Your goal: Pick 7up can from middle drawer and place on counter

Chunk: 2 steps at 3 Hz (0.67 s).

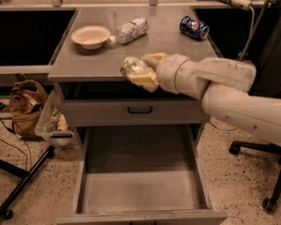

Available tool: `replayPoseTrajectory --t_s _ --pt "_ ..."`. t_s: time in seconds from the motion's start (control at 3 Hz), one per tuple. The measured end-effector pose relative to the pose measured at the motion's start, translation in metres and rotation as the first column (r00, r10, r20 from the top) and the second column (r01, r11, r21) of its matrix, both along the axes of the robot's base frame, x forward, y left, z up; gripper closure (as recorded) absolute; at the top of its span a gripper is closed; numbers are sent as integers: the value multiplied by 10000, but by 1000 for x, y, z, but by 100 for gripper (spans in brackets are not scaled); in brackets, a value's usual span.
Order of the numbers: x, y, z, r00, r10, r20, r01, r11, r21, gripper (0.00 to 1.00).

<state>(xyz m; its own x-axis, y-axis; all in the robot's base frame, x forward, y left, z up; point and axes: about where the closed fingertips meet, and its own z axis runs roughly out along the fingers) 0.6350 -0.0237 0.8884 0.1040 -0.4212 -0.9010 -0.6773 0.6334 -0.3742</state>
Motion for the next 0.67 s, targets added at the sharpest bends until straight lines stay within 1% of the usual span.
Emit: replayPoseTrajectory --t_s 0.33,0.67 --pt "39 -6 37 9967 -299 750 311 9994 -138 100" --pt "70 -12 60 9906 -632 1211 660 9976 -192 100"
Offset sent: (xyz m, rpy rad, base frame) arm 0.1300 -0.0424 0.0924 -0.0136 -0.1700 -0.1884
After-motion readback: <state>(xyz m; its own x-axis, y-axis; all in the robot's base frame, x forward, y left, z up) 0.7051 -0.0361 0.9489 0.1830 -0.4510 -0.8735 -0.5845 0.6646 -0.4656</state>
